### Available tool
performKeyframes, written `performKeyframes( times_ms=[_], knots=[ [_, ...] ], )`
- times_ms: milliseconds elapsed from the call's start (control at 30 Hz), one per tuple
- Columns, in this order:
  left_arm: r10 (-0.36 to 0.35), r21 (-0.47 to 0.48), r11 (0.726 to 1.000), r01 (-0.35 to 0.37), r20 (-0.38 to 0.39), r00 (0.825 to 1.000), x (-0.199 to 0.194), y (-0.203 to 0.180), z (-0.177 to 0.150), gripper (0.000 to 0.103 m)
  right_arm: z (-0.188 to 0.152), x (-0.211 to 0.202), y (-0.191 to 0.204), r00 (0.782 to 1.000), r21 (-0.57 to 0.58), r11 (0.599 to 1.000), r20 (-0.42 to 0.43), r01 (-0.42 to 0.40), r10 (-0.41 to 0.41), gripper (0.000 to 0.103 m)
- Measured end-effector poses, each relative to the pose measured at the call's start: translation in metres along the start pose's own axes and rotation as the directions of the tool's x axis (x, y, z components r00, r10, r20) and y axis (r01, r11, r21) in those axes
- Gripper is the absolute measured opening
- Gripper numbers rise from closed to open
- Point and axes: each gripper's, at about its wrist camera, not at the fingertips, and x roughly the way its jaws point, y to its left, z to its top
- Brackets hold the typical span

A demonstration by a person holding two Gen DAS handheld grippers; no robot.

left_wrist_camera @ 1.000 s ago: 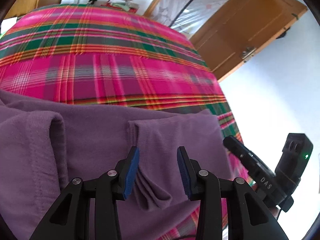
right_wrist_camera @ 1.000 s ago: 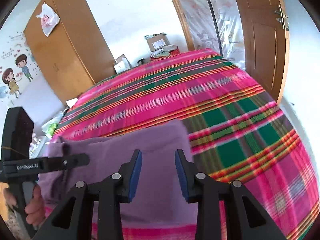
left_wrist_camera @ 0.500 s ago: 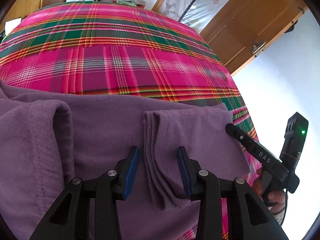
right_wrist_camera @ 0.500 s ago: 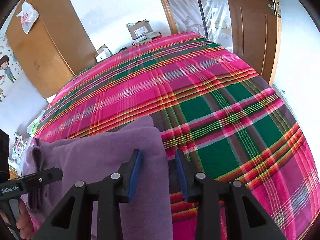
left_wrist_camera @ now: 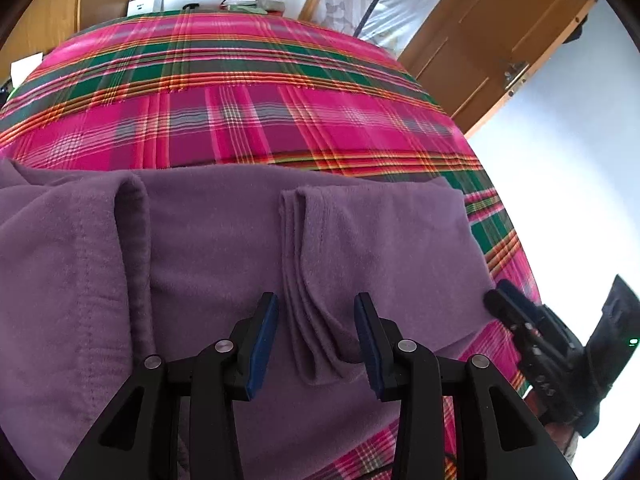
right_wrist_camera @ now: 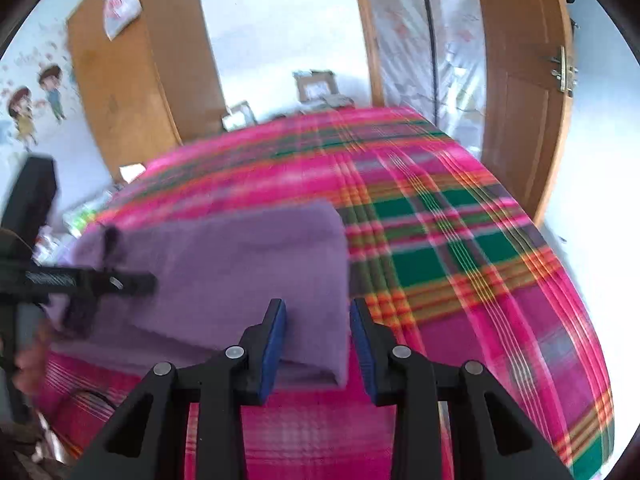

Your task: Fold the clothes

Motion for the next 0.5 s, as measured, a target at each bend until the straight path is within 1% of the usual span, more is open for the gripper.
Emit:
performKeyframes(
  times_ms=[67, 133, 333, 400, 500],
  knots=[
    [0.000, -0.002, 1.000, 0.000, -0.002, 1.000, -0.001, 0.002, -0.002, 0.041, -0.006, 0.003, -0.007, 1.000, 0.038, 0.999, -0.022, -0.007, 0.008, 0.035],
    [0.001, 0.000, 1.000, -0.001, 0.001, 1.000, -0.003, 0.003, -0.004, 0.041, -0.011, 0.003, -0.013, 1.000, 0.066, 0.998, -0.024, -0.018, 0.020, 0.035],
    [-0.025, -0.014, 1.000, 0.025, 0.033, 0.999, -0.016, 0.007, -0.009, 0.041, -0.014, 0.002, -0.017, 1.000, 0.082, 0.997, -0.021, -0.015, 0.017, 0.035],
    [-0.033, -0.019, 0.999, 0.034, 0.043, 0.999, -0.020, 0.008, -0.010, 0.041, -0.010, -0.002, -0.015, 1.000, 0.094, 0.995, -0.007, -0.021, 0.021, 0.035],
    [-0.046, -0.026, 0.999, 0.047, 0.059, 0.997, -0.026, 0.010, -0.012, 0.041, 0.005, -0.010, -0.011, 0.997, 0.076, 0.995, 0.052, -0.059, 0.055, 0.035]
  ],
)
